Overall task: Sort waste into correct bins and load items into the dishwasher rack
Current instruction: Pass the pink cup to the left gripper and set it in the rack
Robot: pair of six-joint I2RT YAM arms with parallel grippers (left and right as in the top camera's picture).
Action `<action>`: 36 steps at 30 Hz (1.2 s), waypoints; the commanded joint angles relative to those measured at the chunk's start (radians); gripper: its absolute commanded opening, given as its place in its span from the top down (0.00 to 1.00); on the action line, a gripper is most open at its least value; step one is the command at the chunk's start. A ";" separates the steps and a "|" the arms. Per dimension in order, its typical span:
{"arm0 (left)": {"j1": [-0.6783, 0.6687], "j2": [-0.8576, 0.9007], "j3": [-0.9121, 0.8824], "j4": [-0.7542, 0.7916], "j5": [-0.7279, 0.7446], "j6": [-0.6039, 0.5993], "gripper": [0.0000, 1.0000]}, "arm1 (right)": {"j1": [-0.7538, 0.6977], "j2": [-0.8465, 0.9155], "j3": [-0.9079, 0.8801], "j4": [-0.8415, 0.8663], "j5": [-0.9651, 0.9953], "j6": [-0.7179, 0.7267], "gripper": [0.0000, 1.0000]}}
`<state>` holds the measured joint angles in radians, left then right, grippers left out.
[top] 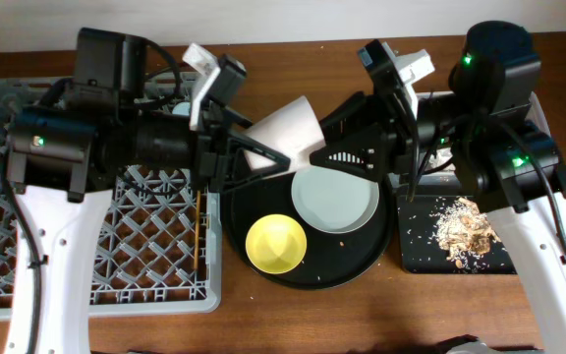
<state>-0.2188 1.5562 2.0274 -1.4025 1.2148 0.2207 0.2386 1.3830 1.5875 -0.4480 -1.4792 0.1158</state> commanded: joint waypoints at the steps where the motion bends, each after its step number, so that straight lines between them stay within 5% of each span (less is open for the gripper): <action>1: 0.071 -0.017 0.004 -0.038 -0.003 0.005 0.61 | -0.082 0.004 0.011 -0.001 0.005 -0.001 0.62; 4: 0.095 -0.026 0.004 -0.049 0.003 0.005 0.61 | -0.119 0.009 0.010 -0.008 0.045 0.017 0.66; 6: 0.095 -0.027 0.004 -0.054 0.076 0.005 0.61 | -0.117 0.031 0.010 -0.042 0.078 0.017 0.84; 10: 0.095 -0.027 0.004 -0.055 0.091 0.005 0.61 | -0.034 0.072 0.010 -0.042 0.082 0.012 0.90; 21: 0.095 -0.027 0.004 -0.069 0.042 0.006 0.61 | -0.070 0.080 0.011 0.153 -0.072 0.201 0.91; 25: 0.095 -0.027 0.004 -0.069 0.043 0.013 0.61 | 0.056 0.080 0.008 0.150 -0.073 0.195 0.91; 28: 0.095 -0.027 0.004 -0.069 0.042 0.013 0.61 | 0.111 0.080 0.005 0.033 -0.073 0.168 0.91; 31: 0.096 -0.027 0.004 -0.055 0.042 0.013 0.62 | 0.101 0.080 0.005 -0.164 -0.031 -0.011 0.90; 36: 0.212 -0.027 0.004 -0.074 -0.299 -0.007 0.64 | -0.023 0.080 0.005 -0.192 -0.001 -0.012 0.72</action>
<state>-0.0650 1.5387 2.0274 -1.4590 1.1328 0.2211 0.2543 1.4693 1.5909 -0.6270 -1.4643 0.1219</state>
